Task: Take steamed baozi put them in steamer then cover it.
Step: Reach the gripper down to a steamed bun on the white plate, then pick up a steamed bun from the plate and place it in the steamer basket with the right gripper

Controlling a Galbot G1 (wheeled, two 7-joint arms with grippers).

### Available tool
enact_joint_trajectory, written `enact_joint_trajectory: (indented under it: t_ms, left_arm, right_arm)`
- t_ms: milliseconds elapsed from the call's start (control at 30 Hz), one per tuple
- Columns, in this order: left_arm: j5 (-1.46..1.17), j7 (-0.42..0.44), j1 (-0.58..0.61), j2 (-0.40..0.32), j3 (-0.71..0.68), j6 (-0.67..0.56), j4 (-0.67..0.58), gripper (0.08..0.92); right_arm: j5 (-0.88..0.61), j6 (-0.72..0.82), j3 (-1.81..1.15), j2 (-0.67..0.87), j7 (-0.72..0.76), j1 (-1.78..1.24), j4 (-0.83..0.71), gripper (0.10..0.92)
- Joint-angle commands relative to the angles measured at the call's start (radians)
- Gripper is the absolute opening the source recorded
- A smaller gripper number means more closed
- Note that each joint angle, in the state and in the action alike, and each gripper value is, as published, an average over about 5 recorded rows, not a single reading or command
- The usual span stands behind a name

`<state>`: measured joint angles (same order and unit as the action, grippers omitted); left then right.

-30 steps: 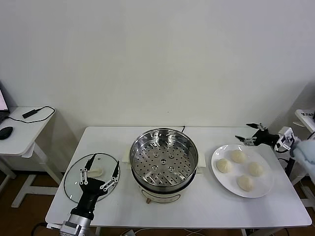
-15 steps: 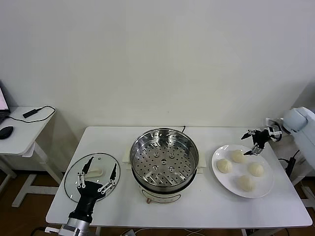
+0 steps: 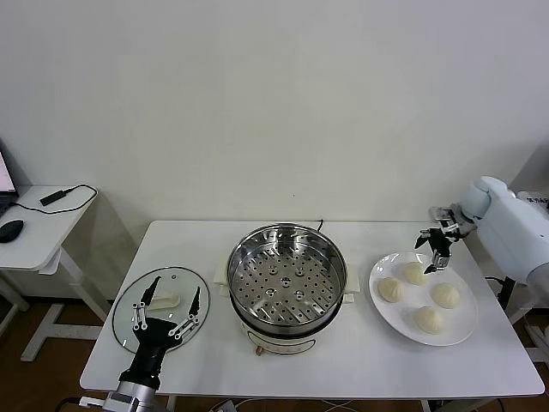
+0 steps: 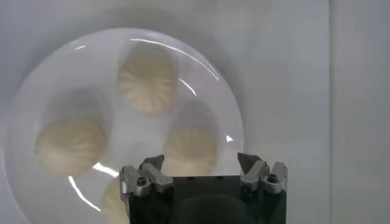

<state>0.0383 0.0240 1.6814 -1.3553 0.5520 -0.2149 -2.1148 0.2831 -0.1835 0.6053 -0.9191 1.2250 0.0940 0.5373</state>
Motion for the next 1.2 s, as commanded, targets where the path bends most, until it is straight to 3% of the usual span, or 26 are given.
enact_joint_trajectory:
  t_ms: [33,600,867,1033,1200]
  left_arm:
    - [0.000,-0.004,0.001,-0.001,-0.001,-0.001,0.012,0.823]
    - [-0.003,-0.022,-0.001,-0.001,0.002,0.005,0.024,0.823]
    - [-0.003,-0.024,-0.008,-0.003,0.000,0.000,0.037,0.823]
    - [-0.008,-0.027,-0.010,-0.003,-0.001,0.003,0.026,0.823]
    - [-0.012,-0.029,-0.015,-0.001,-0.005,0.011,0.008,0.823]
  right_arm:
    - [0.040,-0.009,0.027,-0.037,-0.024,-0.006,-0.040,0.823]
    - [0.047,-0.006,-0.021,-0.038,-0.088,-0.068,-0.054,0.818]
    - [0.049,-0.006,-0.032,-0.024,-0.102,-0.081,-0.029,0.678]
    - [0.029,0.004,-0.027,0.030,-0.094,-0.088,0.072,0.597]
    - [-0.080,0.023,0.055,0.171,-0.059,-0.016,0.331,0.606]
